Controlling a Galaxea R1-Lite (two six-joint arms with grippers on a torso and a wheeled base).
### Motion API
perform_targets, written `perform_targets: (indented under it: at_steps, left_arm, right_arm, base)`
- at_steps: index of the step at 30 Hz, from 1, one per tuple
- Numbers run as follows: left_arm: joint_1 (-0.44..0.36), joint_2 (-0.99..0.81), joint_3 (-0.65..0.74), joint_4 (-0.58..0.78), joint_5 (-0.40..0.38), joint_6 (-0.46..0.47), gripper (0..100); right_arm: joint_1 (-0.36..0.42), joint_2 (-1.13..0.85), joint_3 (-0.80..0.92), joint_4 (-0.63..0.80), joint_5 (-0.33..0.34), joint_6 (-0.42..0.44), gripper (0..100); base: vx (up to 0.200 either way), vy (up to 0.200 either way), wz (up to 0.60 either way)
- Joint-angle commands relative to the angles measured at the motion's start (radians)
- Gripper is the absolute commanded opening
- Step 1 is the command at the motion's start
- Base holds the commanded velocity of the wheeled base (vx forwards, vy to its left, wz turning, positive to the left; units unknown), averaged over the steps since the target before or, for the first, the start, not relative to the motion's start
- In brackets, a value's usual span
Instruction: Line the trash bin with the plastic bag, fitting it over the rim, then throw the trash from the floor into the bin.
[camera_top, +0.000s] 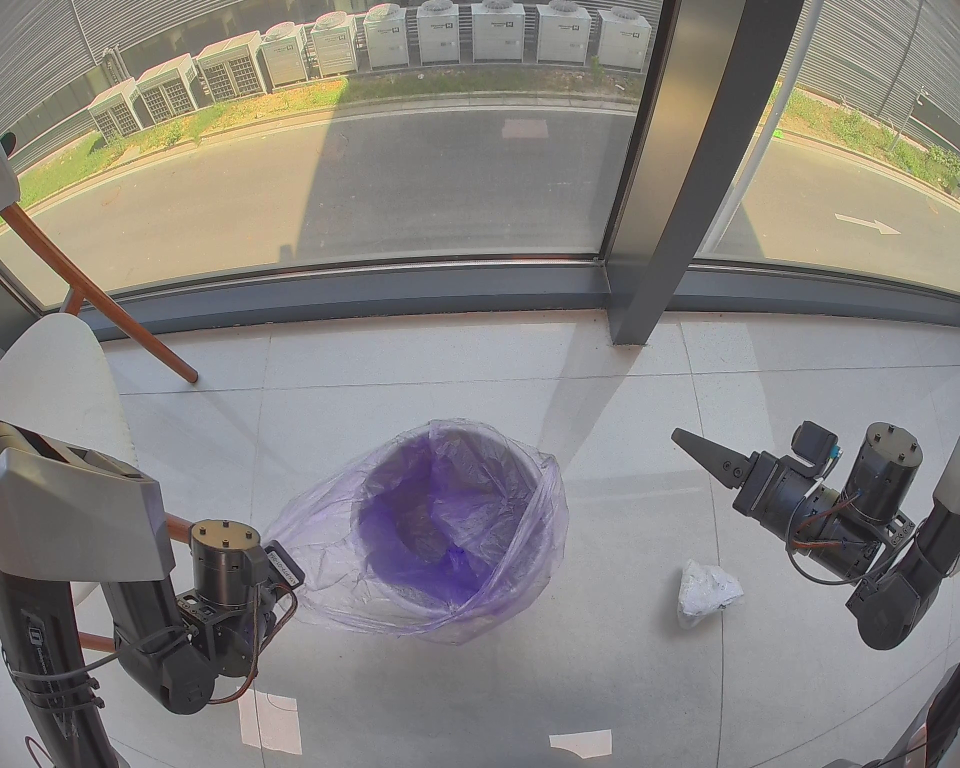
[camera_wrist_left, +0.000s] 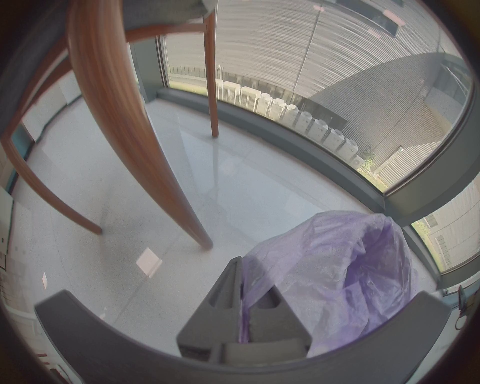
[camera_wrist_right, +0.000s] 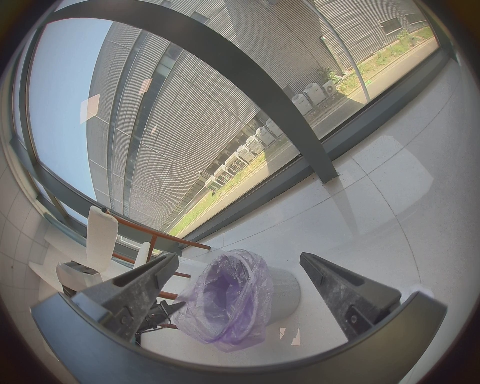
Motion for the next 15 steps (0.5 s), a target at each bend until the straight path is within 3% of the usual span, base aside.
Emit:
perform_targets:
  at_steps: [1, 5, 15]
  left_arm:
    - [0.004, 0.003, 0.063, -0.085, 0.058, 0.050, 0]
    - [0.009, 0.016, 0.106, -0.182, 0.065, 0.102, 0]
    - [-0.022, 0.022, 0.219, -0.188, 0.072, 0.129, 0]
  right_arm:
    - [0.002, -0.021, 0.015, -0.006, 0.001, -0.047, 100]
    - [0.001, -0.024, 0.010, -0.006, 0.001, -0.067, 100]
    - [-0.007, -0.028, 0.024, -0.006, -0.004, -0.068, 100]
  base:
    - [0.000, 0.000, 0.00]
    - [0.000, 0.000, 0.00]
    - [0.000, 0.000, 0.00]
